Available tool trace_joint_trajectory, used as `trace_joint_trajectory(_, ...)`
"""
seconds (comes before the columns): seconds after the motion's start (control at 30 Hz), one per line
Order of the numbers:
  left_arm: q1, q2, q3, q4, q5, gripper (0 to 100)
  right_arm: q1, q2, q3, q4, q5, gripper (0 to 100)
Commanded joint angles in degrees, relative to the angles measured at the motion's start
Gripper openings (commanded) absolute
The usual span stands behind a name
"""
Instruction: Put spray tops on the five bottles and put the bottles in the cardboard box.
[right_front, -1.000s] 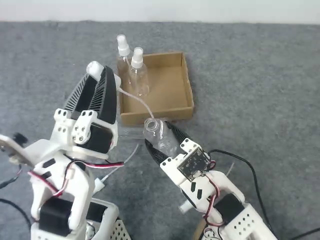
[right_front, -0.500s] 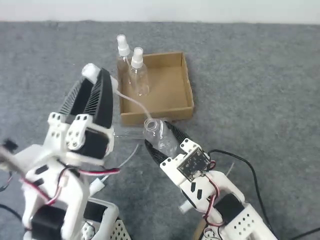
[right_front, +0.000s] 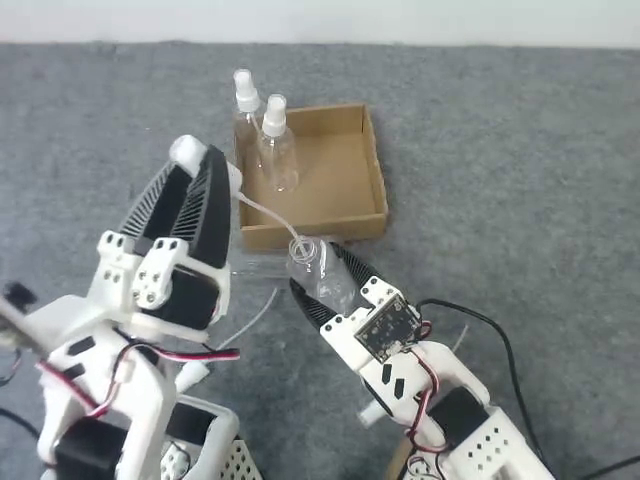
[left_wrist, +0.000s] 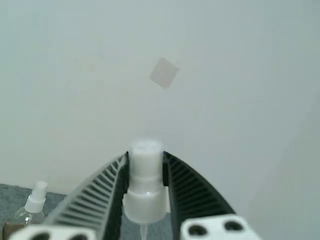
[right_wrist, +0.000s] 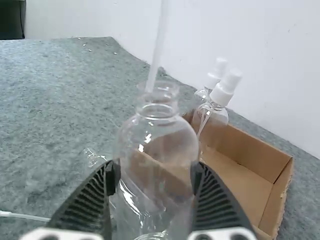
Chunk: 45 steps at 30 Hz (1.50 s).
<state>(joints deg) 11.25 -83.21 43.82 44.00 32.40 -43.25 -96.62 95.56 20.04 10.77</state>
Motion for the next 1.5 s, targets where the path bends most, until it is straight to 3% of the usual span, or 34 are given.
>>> trace_joint_trajectory(0.0, 0.26, -0.35, 1.19, -1.58, -0.79, 1, -0.48, -0.66, 1.23, -1.45, 1.05, 0.7)
trace_joint_trajectory(0.53, 0.00, -5.80, 1.36, -4.22, -3.25, 1, -0.48, -0.75, 1.23, -0.13, 1.05, 0.7)
trace_joint_trajectory(0.9, 0.00, -9.05, 9.27, -10.46, -6.86, 1, -0.48, -0.75, 1.23, -0.13, 1.05, 0.7)
trace_joint_trajectory(1.47, 2.11, -8.97, 17.89, -10.37, -6.42, 1, -0.48, -1.01, 1.23, -0.04, 0.70, 0.7)
